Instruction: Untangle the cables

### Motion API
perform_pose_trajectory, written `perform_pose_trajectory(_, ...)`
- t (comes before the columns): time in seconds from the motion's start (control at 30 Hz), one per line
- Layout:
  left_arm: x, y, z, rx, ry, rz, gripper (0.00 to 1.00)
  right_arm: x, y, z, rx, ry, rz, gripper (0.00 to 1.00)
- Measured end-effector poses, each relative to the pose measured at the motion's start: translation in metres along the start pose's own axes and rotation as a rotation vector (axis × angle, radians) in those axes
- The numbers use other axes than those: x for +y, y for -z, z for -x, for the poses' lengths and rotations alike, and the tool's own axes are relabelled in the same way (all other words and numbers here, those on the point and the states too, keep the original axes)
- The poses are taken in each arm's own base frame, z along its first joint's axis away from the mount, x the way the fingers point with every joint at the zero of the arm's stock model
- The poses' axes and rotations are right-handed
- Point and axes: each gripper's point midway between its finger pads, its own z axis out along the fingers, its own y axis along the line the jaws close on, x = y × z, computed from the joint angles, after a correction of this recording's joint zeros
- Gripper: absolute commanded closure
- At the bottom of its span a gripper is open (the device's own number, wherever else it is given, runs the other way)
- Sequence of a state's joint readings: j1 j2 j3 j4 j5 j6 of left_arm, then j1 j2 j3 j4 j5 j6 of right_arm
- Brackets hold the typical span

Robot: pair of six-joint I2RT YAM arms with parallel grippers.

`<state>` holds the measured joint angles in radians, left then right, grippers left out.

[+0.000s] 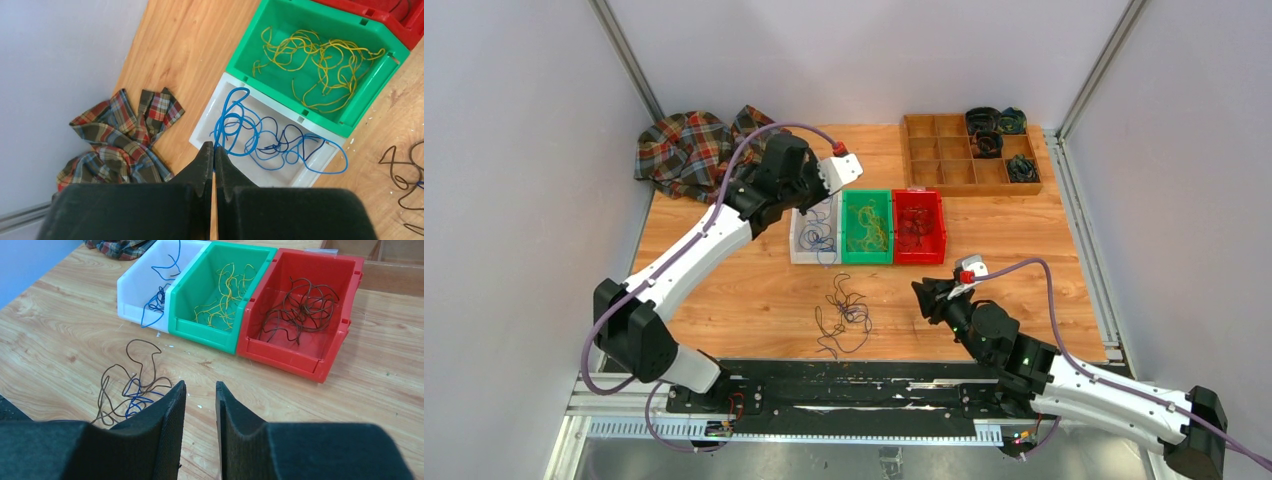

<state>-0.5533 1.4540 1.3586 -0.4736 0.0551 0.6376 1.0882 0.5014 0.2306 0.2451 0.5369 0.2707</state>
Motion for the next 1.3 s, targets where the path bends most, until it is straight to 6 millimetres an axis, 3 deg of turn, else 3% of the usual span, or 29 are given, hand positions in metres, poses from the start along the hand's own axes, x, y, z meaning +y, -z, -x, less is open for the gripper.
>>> perform_pose_trajectory(0.13,-0.008,-0.011,-0.013,0.016,0.0,-0.01,1.0,-0.002,0.0,-0.003,0.011,0.011,-0.012,0.72)
perform_pose_trajectory(0.43,-0.033,-0.047,-0.061,0.127,0.01,-0.062,1.0,-0.004,-0.002,-0.008,0.03,0.028,-0.024,0.73)
perform_pose_trajectory(0.8,-0.029,-0.078,-0.106,0.213,0.048,-0.046,0.98,-0.009,0.0,-0.009,0.033,0.033,-0.047,0.73)
perform_pose_trajectory(0.83,-0.03,-0.079,-0.109,0.218,0.051,-0.048,0.93,-0.009,0.0,-0.009,0.033,0.034,-0.047,0.73)
perform_pose_trajectory(0.9,-0.034,-0.083,-0.117,0.238,0.061,-0.059,0.72,-0.01,0.0,-0.009,0.033,0.034,-0.048,0.73)
perform_pose_trajectory(1.03,-0.032,-0.085,-0.114,0.257,0.079,-0.074,0.38,-0.009,-0.001,-0.008,0.032,0.034,-0.048,0.72)
perform_pose_trajectory(1.17,-0.013,-0.08,-0.092,0.23,0.079,-0.053,0.25,-0.008,-0.001,-0.003,0.027,0.031,-0.047,0.7)
perform_pose_trajectory(1.3,0.001,-0.064,-0.07,0.179,0.076,-0.027,0.22,-0.007,-0.002,-0.004,0.03,0.034,-0.047,0.69)
